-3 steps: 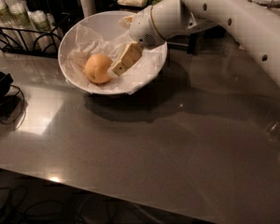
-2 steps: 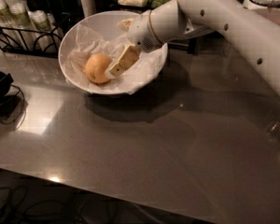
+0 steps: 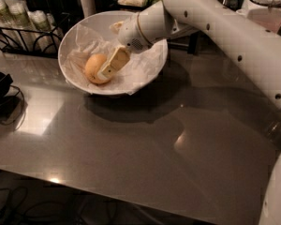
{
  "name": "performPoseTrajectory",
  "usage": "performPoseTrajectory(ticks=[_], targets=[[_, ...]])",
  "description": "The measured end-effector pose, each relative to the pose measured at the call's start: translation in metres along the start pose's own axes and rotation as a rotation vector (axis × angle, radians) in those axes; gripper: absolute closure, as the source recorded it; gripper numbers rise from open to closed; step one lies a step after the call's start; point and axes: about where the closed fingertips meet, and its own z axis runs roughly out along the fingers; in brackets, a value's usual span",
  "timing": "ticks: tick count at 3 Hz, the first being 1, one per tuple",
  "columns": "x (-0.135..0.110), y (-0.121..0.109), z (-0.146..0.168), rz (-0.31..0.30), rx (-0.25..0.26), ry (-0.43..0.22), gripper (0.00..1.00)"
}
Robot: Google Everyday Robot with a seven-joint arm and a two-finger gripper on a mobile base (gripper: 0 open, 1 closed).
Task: Pick orange from white bowl
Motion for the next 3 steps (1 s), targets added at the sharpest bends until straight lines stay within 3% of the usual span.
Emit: performPoseTrajectory(ticks=[1,3], targets=[[0.0011,-0.0015,0.0051,-0.001,0.005,0.016,0.07],[0.0105,-0.0008,0.0,-0.006,0.003,0.076,0.08]])
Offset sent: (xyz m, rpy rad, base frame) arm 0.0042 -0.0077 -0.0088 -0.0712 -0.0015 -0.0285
